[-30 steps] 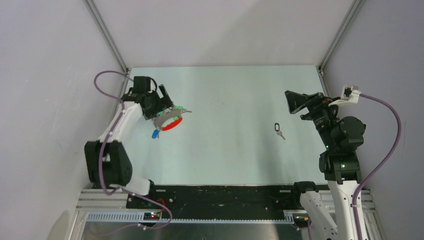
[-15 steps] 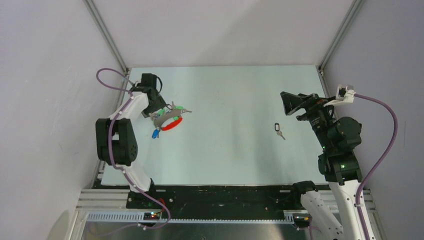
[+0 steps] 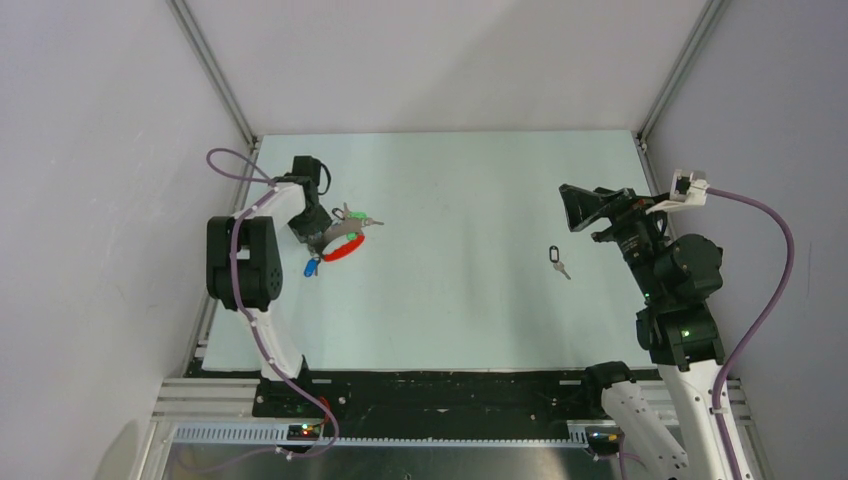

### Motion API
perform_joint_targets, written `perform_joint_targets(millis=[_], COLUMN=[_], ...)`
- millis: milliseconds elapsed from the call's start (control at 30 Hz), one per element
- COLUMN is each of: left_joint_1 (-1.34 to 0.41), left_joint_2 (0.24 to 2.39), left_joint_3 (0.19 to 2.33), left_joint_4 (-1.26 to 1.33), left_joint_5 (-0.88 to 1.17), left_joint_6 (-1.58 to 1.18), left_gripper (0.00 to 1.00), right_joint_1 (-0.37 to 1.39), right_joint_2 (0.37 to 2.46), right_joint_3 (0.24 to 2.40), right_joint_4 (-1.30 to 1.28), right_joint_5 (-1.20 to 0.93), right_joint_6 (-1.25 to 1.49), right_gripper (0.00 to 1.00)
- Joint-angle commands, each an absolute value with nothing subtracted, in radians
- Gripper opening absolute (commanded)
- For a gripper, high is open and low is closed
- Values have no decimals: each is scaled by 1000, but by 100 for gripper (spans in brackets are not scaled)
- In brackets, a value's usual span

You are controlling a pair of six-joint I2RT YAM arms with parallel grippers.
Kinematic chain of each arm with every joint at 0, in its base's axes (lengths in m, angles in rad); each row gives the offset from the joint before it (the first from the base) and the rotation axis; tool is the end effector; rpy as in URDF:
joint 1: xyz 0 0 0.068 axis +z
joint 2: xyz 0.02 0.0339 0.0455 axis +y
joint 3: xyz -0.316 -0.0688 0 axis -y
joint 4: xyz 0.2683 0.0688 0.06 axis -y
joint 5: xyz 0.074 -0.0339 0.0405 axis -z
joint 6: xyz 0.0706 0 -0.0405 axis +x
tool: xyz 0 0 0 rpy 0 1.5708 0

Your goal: Remove the keys from the keyring

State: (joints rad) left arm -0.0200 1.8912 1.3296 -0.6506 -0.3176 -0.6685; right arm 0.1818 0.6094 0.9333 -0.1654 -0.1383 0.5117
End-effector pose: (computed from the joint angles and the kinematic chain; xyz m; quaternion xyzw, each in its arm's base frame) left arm 0.4284 0.0135 0.1892 -0.3363 0.9120 0.0870 0.2183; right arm 0.1342 0.0346 0.4594 0.0544 0.6472 0.3001 0.6986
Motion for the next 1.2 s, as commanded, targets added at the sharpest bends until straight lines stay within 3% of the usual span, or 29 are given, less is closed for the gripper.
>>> perform_joint_targets(millis=[0,100,167,200,267,533,600,733,833,933,1167], left_joint_1=[-5,-3,-3,11,28,10,11,36,81,105,82], left_joint_2=[1904,1898,1901,1902,1907,1740,1679,1644,1680,1759,1894], left_joint_3=[1320,1310,1309,1310,1313,1242,1240,1286,1323,1340,1284], left_joint_4=[-620,-620,-619,-619,-617,-598,-597,-598,-600,-602,-599], left_joint_5=[-312,-304,-280,-256,-220,-256,-307,-364,-326,-266,30], left_joint_6=[-725,-727,-729,-729,-720,-721,-721,-660,-676,-697,-806], left_gripper=[38,31,22,10,1,0,9,38,70,78,76], right_joint_1=[186,184,182,181,180,176,176,174,175,175,176], right_joint_2=[589,579,572,569,567,562,565,571,574,572,563], right_joint_3=[969,969,969,969,969,968,969,968,969,969,986], right_joint_4=[-136,-146,-156,-159,-159,-165,-158,-144,-136,-131,-142], right_joint_5=[-137,-128,-123,-123,-126,-131,-136,-150,-161,-166,-162], right_joint_6=[506,505,505,506,508,509,513,526,537,540,534], right_gripper=[99,99,99,99,99,99,100,99,99,99,99])
